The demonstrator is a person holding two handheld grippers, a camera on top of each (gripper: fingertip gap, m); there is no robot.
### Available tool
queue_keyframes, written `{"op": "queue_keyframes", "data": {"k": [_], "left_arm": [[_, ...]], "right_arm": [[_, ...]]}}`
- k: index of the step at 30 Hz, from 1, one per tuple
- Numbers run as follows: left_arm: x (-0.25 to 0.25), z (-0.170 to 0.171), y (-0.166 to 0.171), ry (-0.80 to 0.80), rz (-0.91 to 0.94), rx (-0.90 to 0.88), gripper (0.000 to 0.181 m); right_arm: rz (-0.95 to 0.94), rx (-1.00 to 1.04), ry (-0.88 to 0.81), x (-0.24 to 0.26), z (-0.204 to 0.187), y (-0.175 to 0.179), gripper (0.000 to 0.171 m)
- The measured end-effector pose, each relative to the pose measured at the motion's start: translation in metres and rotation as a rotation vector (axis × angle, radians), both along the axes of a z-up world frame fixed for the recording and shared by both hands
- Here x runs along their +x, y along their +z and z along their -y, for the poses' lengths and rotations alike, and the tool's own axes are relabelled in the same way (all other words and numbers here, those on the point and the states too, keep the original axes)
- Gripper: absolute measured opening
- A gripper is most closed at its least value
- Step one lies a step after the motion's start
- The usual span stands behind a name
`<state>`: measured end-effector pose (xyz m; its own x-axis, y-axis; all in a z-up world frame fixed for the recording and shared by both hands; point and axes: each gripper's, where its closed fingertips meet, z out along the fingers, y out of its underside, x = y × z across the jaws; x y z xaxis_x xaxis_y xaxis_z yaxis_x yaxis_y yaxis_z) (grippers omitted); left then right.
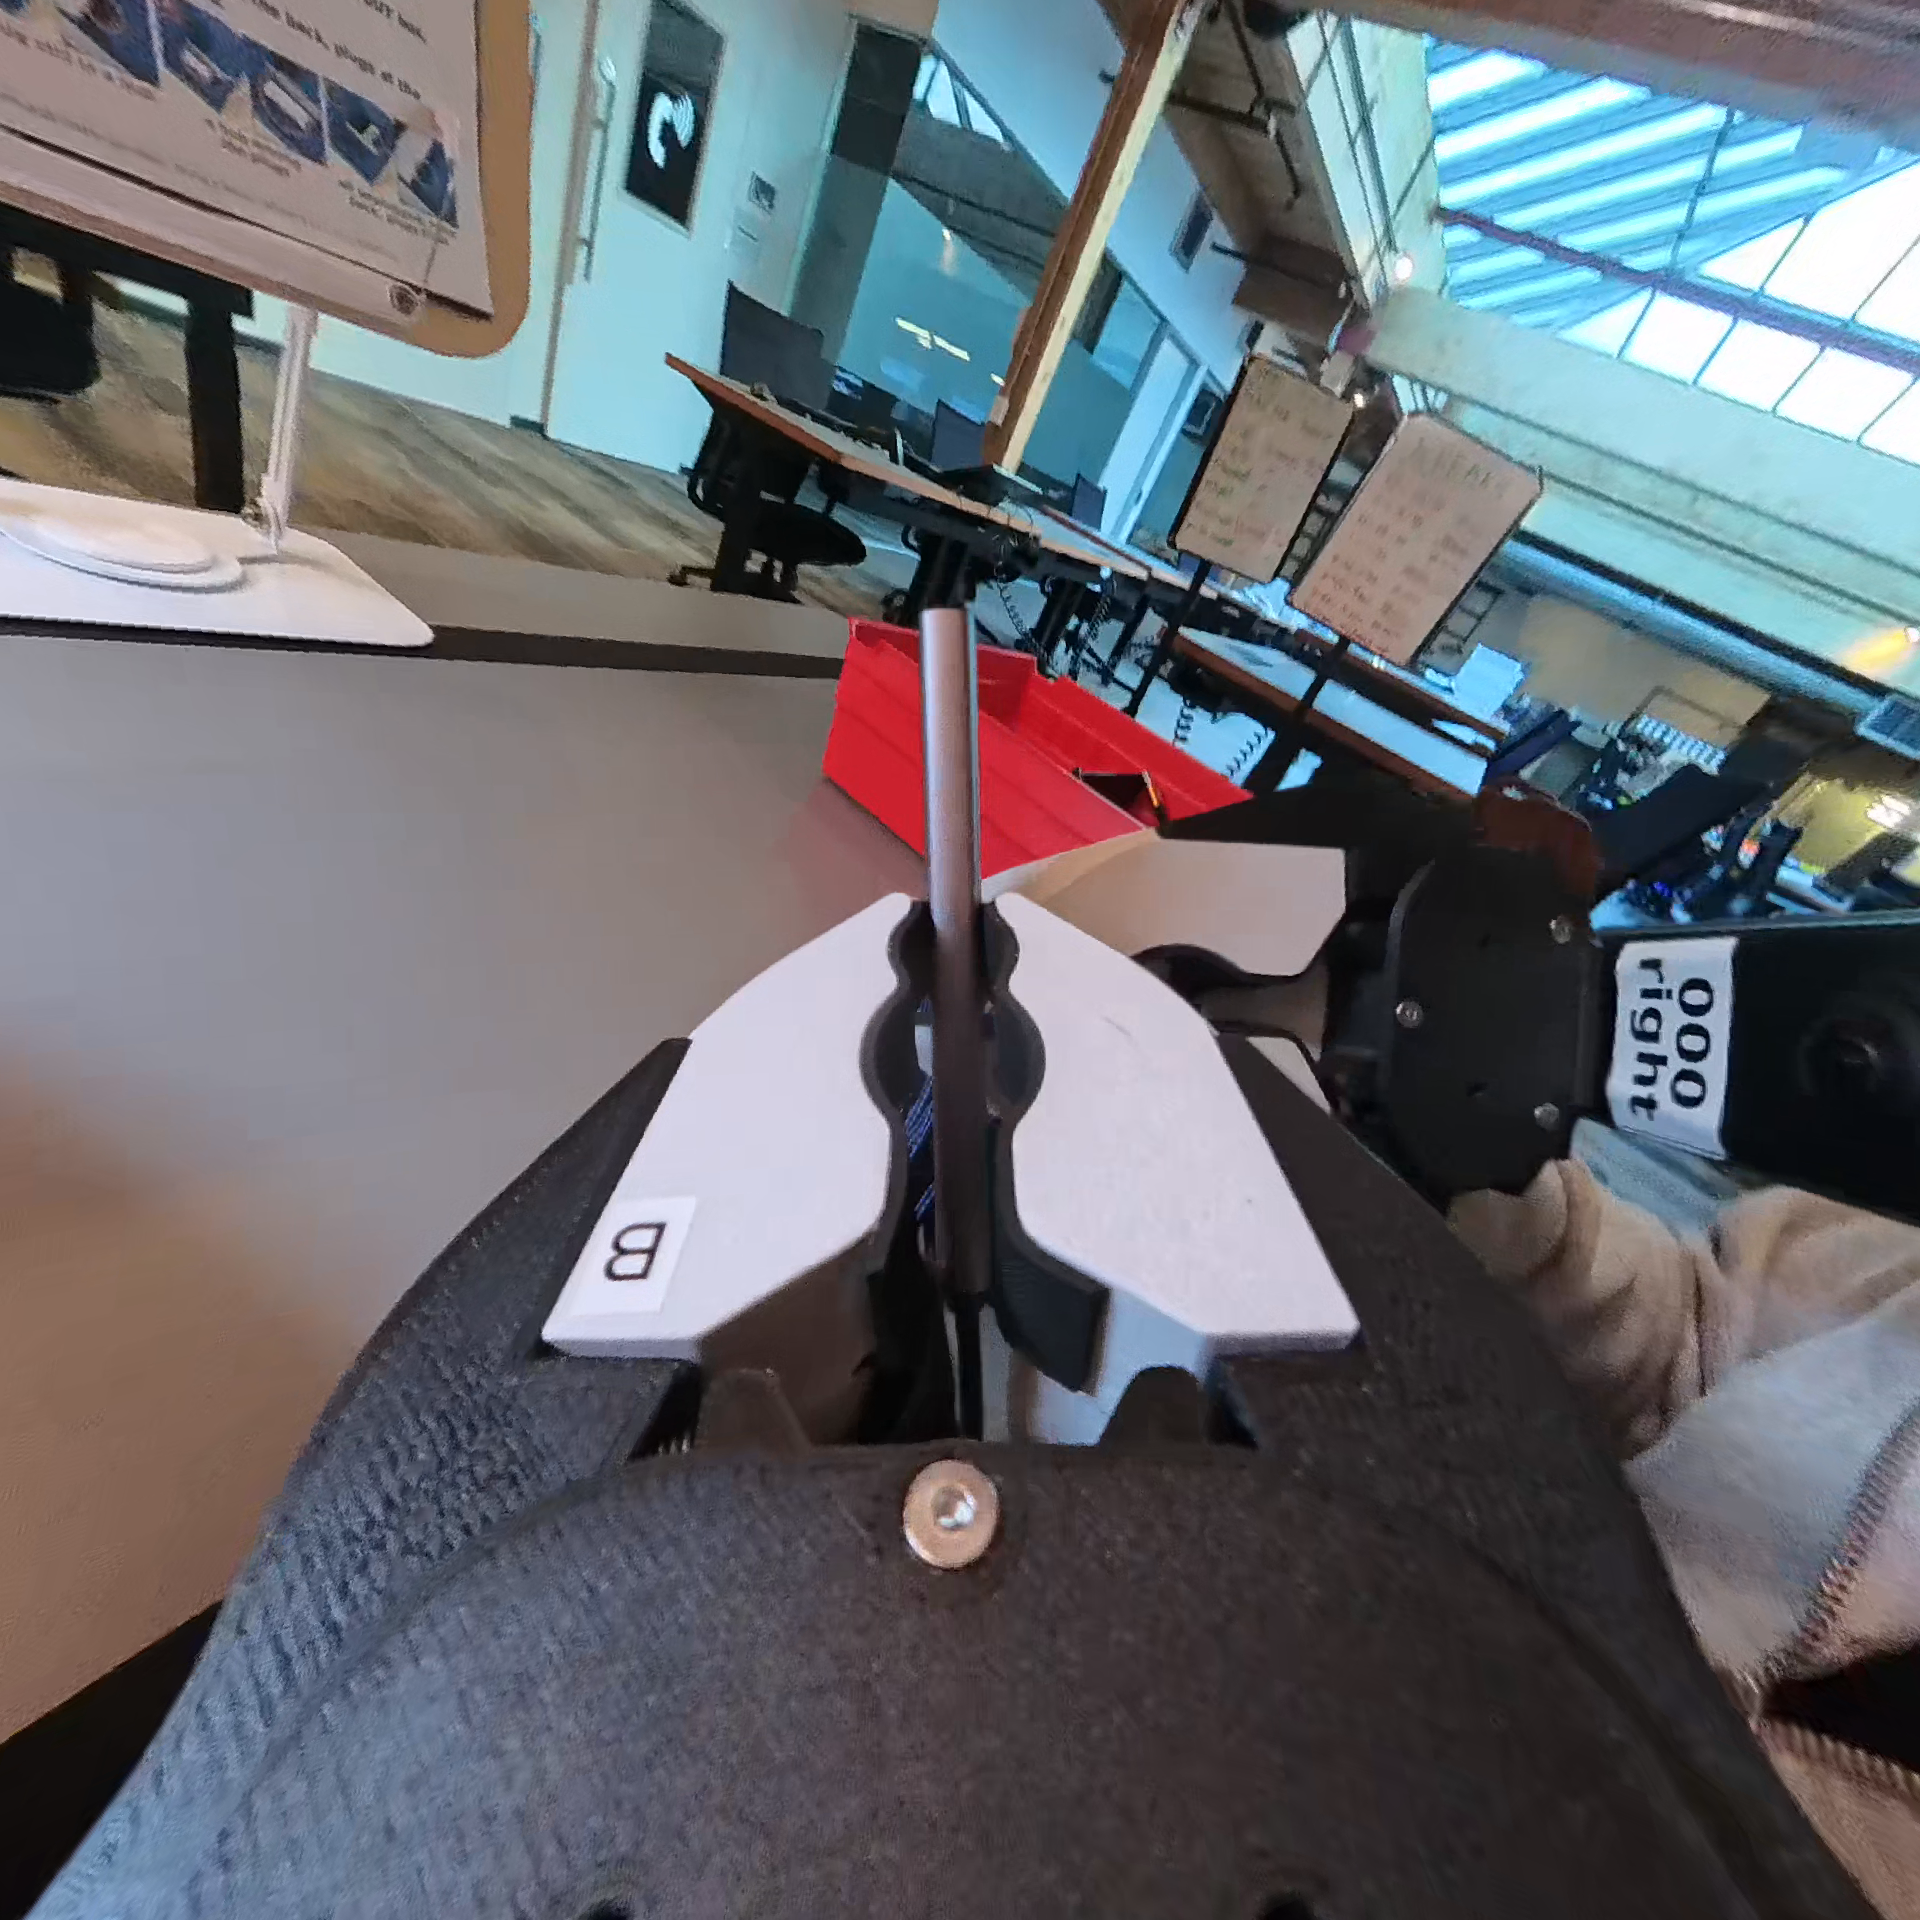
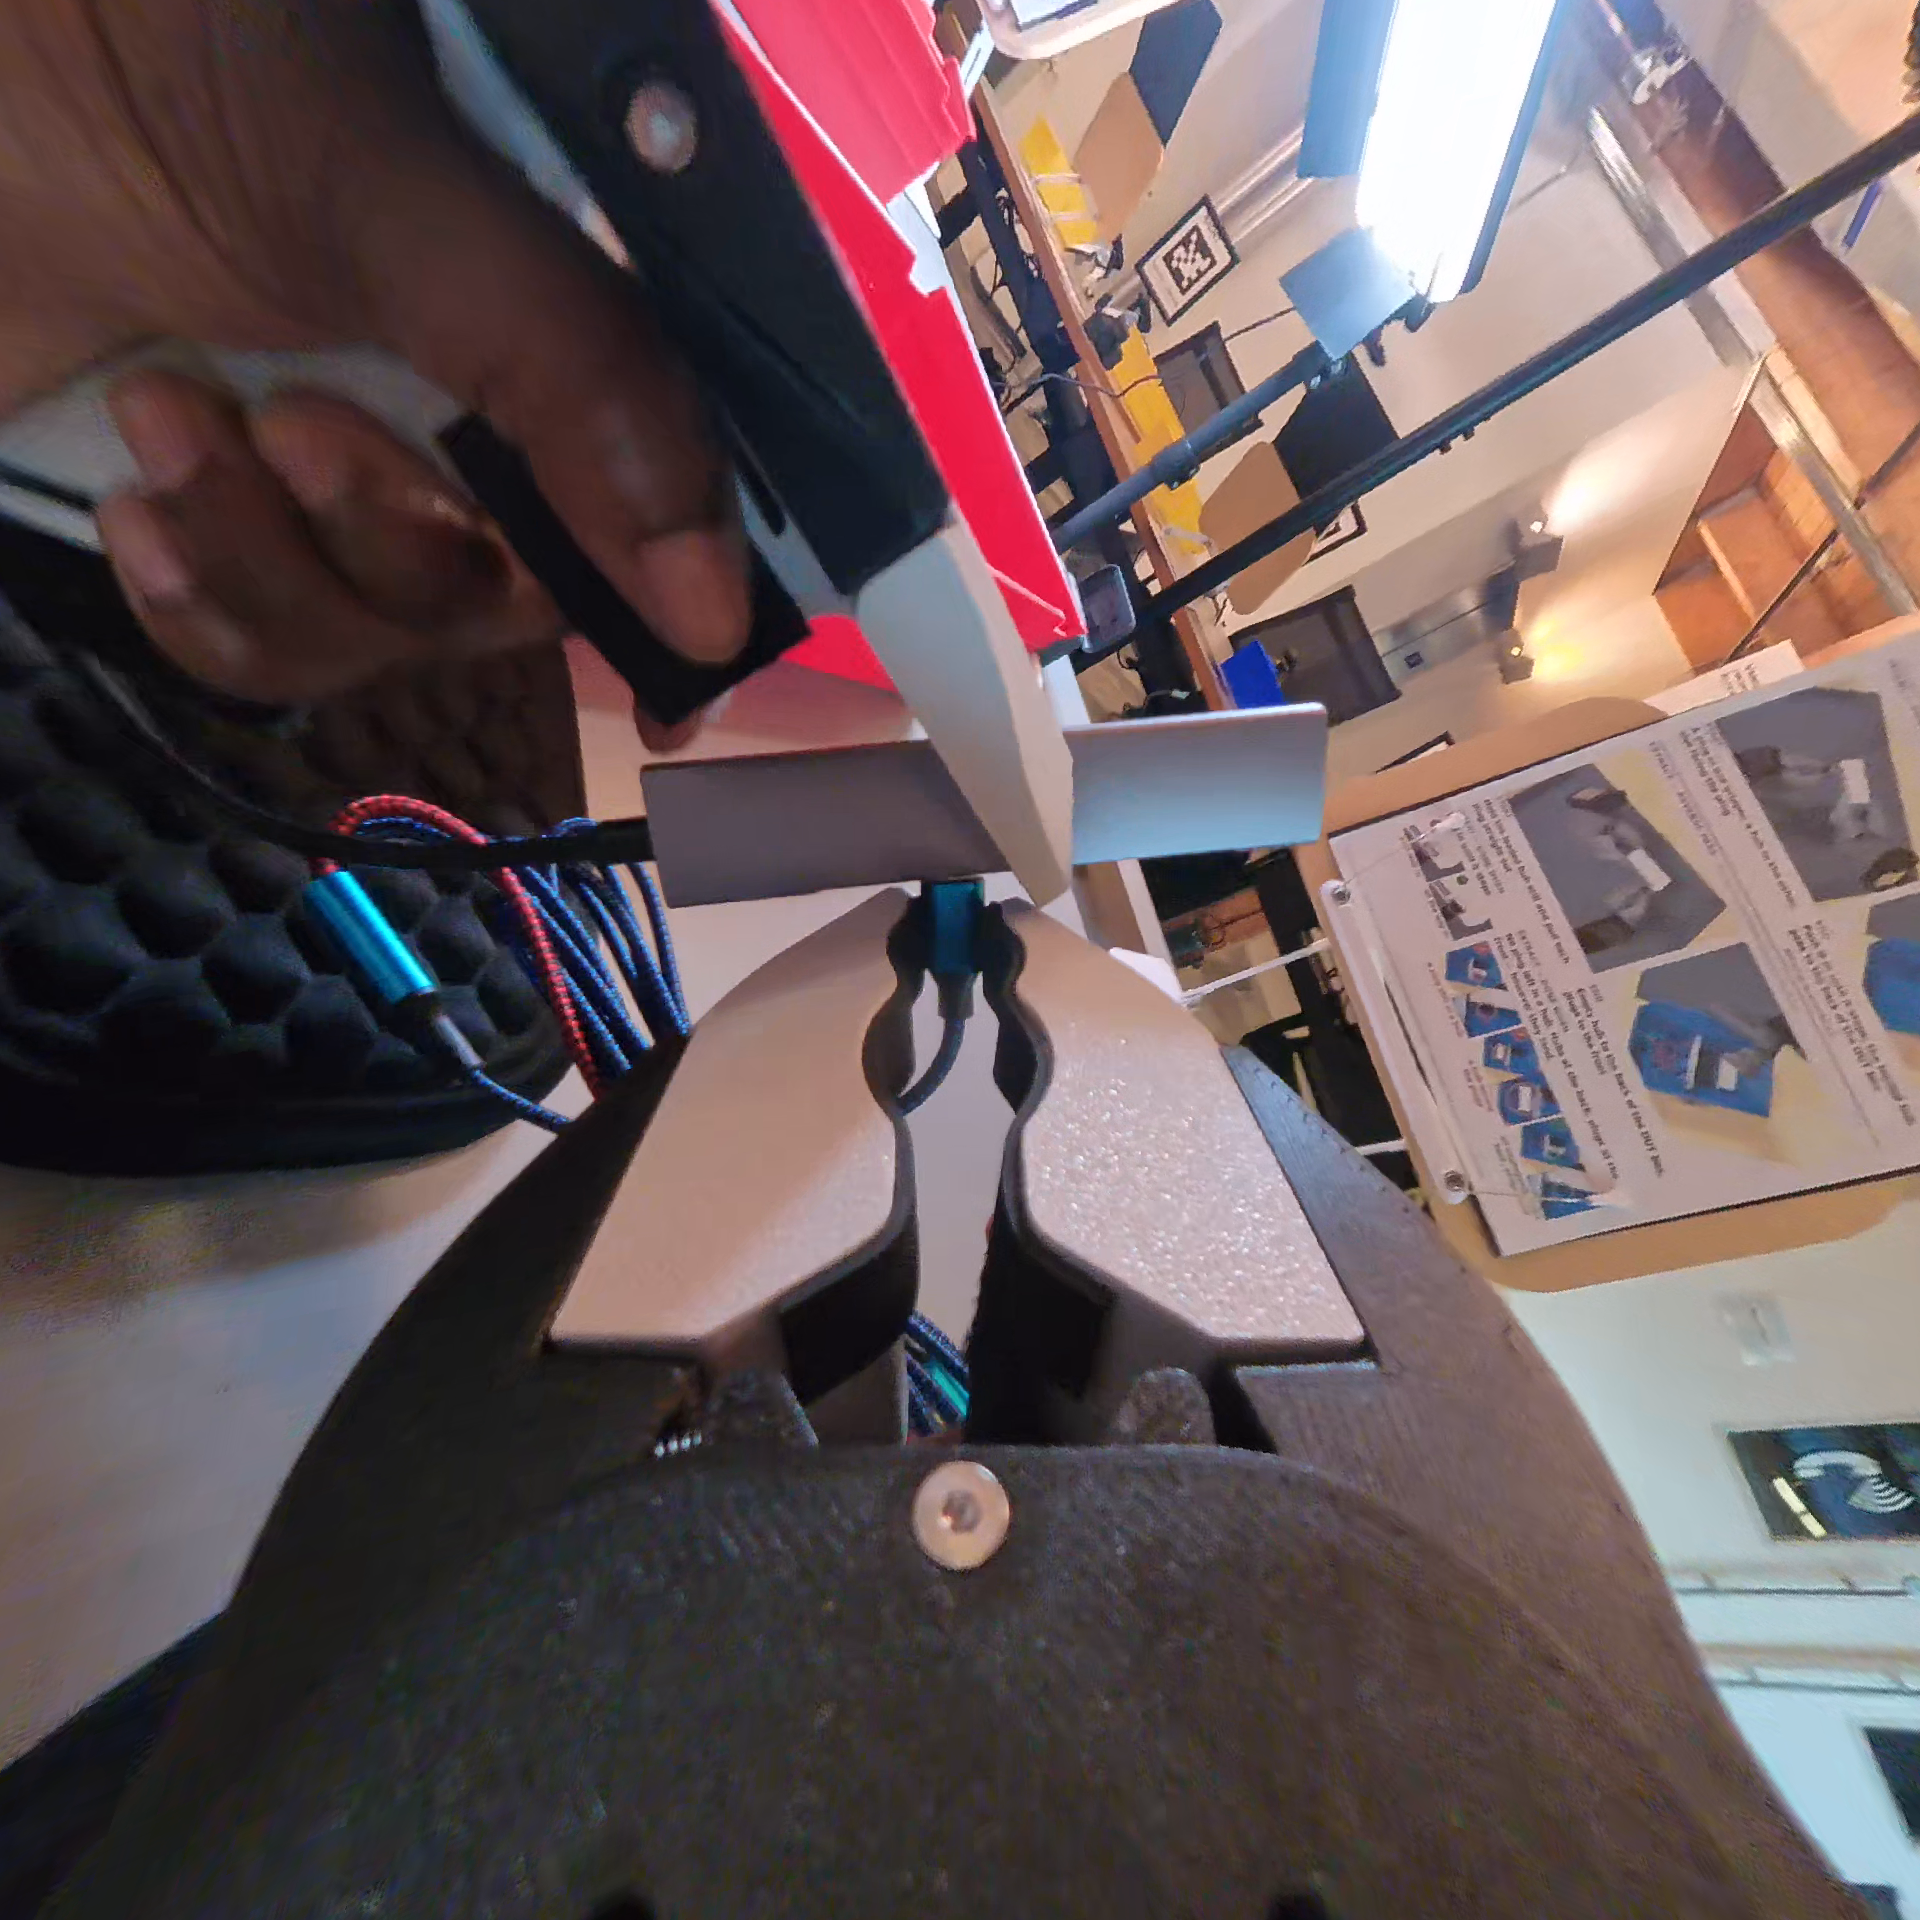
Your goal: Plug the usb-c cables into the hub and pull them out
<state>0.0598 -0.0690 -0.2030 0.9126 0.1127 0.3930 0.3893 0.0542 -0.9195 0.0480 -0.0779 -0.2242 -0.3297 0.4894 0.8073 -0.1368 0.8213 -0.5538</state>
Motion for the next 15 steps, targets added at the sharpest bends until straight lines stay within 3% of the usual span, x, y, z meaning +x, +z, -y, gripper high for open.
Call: {"op": "queue_keyframes", "data": {"k": [3, 8, 13, 15], "left_arm": [[0.005, 0.004, -0.008, 0.021, -0.112, -0.126, 0.008], [0.014, 0.009, -0.006, -0.018, -0.18, -0.179, 0.009], [0.026, 0.008, -0.028, -0.172, -0.186, -0.208, 0.023], [0.026, 0.008, -0.023, -0.165, -0.226, -0.16, 0.012]], "right_arm": [[-0.026, 0.076, 0.019, 0.001, -0.002, -0.006, 0.012], [-0.041, 0.054, 0.043, 0.009, 0.002, -0.003, 0.012], [-0.034, -0.008, 0.023, 0.01, -0.006, 0.002, 0.011], [-0.041, 0.037, 0.031, 0.013, -0.004, 0.002, 0.011]]}}
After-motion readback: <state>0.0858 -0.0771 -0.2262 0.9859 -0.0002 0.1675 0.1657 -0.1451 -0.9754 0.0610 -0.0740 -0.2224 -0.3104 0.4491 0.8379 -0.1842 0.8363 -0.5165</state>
